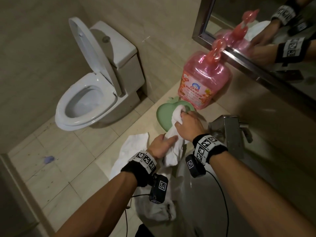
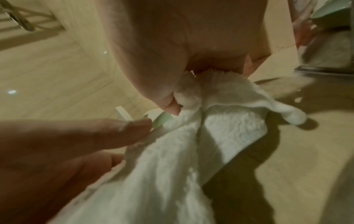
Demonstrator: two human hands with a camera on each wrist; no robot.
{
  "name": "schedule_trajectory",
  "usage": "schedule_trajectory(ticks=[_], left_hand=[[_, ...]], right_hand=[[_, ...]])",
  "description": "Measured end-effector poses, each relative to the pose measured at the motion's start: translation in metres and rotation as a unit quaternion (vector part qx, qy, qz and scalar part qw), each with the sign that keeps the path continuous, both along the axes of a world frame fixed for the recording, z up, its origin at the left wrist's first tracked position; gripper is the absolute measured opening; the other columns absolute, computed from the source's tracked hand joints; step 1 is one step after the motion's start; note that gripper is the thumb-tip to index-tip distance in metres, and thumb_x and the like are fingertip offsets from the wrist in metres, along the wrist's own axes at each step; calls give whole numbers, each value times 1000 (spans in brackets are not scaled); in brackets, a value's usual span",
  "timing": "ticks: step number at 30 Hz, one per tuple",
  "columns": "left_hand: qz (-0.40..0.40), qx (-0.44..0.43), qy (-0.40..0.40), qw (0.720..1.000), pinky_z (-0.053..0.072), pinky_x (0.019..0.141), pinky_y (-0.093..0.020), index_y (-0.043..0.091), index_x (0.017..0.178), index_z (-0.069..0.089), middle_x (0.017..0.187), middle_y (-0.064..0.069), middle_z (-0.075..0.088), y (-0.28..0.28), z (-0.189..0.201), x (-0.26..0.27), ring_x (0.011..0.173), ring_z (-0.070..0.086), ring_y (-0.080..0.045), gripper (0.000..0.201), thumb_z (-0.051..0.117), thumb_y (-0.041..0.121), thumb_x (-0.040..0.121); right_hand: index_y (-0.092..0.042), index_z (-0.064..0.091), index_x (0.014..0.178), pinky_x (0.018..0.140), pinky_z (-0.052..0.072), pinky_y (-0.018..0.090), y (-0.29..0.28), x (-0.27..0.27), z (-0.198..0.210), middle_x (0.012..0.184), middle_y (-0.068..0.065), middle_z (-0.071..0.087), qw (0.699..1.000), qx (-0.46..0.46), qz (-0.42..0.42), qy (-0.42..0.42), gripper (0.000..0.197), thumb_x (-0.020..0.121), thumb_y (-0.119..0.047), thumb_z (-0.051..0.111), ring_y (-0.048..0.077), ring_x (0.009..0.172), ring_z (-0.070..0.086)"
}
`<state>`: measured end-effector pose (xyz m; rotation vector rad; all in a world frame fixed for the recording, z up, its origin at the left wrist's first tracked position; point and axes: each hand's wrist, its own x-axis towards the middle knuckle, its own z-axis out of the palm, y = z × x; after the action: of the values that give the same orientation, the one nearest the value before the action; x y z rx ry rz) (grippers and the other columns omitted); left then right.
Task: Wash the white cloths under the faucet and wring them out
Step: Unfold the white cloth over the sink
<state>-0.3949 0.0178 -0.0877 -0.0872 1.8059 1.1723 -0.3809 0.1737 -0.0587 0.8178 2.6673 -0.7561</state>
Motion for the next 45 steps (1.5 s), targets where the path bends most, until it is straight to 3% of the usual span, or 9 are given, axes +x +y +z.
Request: schedule_trajectory(ticks=[4, 9, 15, 23, 29, 34, 37, 42, 45], left_hand=[[9, 24, -21, 999, 52, 94, -40, 24, 106, 71, 104, 4, 75, -1, 14, 1, 96, 71, -17, 64, 59, 75, 70], [20, 39, -62, 997, 47, 101, -41, 13, 99, 75, 105, -10, 74, -11, 41, 2, 104, 66, -27, 36, 53, 42, 94], [-104, 107, -29, 988, 46, 95, -45, 2, 106, 63, 105, -20, 66, -32, 91, 5, 99, 60, -31, 43, 73, 13, 65], [-99, 222, 13, 970, 45, 84, -37, 2, 96, 69, 92, -18, 69, -49, 169, 29, 83, 64, -27, 18, 68, 16, 86], [-21, 309, 75, 948, 53, 93, -46, 6, 118, 63, 116, -18, 70, -51, 234, 42, 105, 65, -33, 34, 65, -1, 84], [-91, 306, 169, 932, 56, 85, -40, 19, 116, 63, 113, -13, 70, -51, 290, 57, 101, 66, -29, 24, 64, 20, 93], [-210, 277, 258, 902, 53, 84, -36, 21, 115, 65, 108, -10, 67, -48, 317, 69, 97, 63, -26, 21, 59, 27, 97], [-375, 217, 329, 839, 43, 105, -48, 37, 103, 68, 121, -4, 64, -38, 358, 101, 115, 58, -26, 25, 58, 39, 80], [-413, 186, 351, 820, 50, 96, -42, 45, 92, 70, 105, 7, 68, -42, 382, 114, 104, 63, -16, 27, 61, 43, 67]], right_hand=[[-6, 60, 126, 99, 44, 40, 0, 1, 12, 133, 18, 53, 998, -50, -26, 3, 40, 92, -25, 59, 37, 121, 51], [-10, 64, 125, 104, 43, 43, -1, 31, 54, 135, 8, 45, 991, -93, -80, 59, 46, 82, -26, 59, 30, 121, 45], [-22, 67, 93, 58, 50, 12, -9, 89, 121, 85, -8, 72, 965, -219, -85, 116, 21, 77, -11, 62, 12, 81, 68], [-32, 74, 112, 88, 57, 37, -34, 159, 198, 103, -7, 78, 929, -267, -152, 207, 42, 81, -59, 68, 13, 98, 74], [-20, 65, 119, 76, 59, 29, -44, 199, 231, 104, -3, 73, 951, -153, -141, 227, 40, 82, -7, 73, 19, 98, 71], [-17, 57, 122, 71, 60, 33, -49, 220, 257, 110, 11, 71, 892, -313, -202, 256, 42, 85, -17, 79, 21, 90, 74], [-27, 63, 116, 75, 56, 26, -48, 224, 279, 113, -4, 71, 971, -170, -81, 146, 28, 92, -39, 71, 10, 93, 71], [-27, 41, 149, 82, 55, 15, -60, 225, 317, 127, -23, 56, 929, -213, 29, 301, 87, 78, 7, 79, -8, 115, 60], [-20, 56, 136, 83, 57, 25, -64, 226, 335, 119, -7, 66, 950, -126, 81, 274, 65, 79, 2, 78, 7, 105, 67]])
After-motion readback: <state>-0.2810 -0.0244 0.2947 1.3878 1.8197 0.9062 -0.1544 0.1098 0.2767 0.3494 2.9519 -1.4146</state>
